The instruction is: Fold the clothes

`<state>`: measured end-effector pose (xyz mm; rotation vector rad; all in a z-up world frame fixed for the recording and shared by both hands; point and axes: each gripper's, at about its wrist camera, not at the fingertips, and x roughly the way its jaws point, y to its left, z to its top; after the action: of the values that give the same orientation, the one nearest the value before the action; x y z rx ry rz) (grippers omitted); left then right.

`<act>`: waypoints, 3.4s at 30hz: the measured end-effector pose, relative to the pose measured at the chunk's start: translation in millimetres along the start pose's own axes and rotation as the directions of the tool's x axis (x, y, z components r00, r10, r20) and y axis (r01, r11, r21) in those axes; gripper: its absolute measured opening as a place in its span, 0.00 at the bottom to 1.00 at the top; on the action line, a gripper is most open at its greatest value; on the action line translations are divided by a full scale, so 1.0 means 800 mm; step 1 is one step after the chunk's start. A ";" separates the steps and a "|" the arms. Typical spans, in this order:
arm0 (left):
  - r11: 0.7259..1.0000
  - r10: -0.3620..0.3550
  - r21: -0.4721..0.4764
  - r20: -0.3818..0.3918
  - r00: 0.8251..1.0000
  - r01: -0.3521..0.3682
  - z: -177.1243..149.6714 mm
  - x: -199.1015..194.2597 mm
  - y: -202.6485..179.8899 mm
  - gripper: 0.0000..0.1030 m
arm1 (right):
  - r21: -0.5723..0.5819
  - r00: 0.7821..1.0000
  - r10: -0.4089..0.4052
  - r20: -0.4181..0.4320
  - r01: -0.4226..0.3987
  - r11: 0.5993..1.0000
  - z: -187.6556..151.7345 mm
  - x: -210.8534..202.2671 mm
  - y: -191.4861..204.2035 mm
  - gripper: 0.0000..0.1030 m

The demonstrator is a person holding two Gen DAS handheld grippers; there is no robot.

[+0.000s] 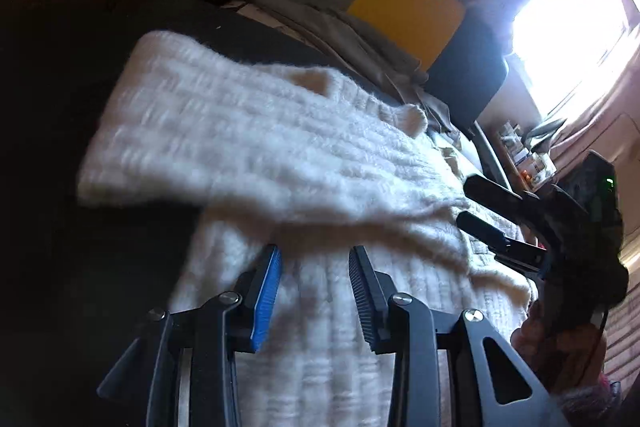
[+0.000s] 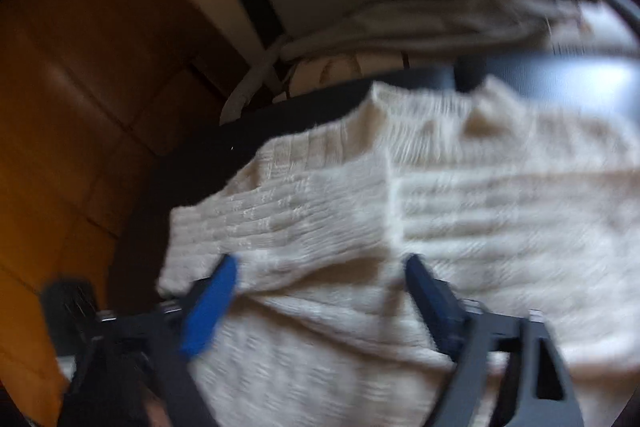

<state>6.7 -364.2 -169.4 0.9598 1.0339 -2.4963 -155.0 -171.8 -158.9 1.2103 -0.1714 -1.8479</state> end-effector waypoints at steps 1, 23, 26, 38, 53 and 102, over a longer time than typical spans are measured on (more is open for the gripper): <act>1.000 -0.011 0.003 0.007 1.000 0.011 -0.003 -0.001 0.003 0.34 | 0.048 1.000 -0.008 0.009 0.008 0.999 -0.003 0.004 -0.004 0.66; 0.998 -0.015 -0.064 0.035 0.999 0.017 0.015 0.007 0.004 0.35 | -0.258 0.980 -0.145 0.139 0.177 0.950 0.083 -0.006 0.130 0.07; 0.997 0.014 -0.071 0.032 0.999 -0.012 0.025 0.011 -0.002 0.35 | -0.342 0.972 -0.124 0.201 0.188 0.921 0.106 -0.038 0.168 0.07; 0.993 0.109 -0.041 0.047 0.993 -0.107 0.018 0.014 0.006 0.35 | -0.007 0.925 -0.306 0.223 0.316 0.949 0.092 -0.121 -0.043 0.07; 0.991 0.133 -0.002 0.033 0.991 -0.133 0.010 -0.004 0.011 0.35 | 0.202 0.954 -0.265 0.140 0.234 0.951 -0.002 -0.106 -0.157 0.09; 0.942 0.237 0.234 0.039 0.971 -0.239 0.108 0.065 -0.033 0.45 | -0.472 0.923 -0.343 0.176 0.385 0.793 -0.014 -0.039 -0.004 0.83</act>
<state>-85.7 -406.5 -145.2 1.0664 0.5826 -2.4520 -144.0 -143.5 -145.5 0.8351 0.5122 -2.0963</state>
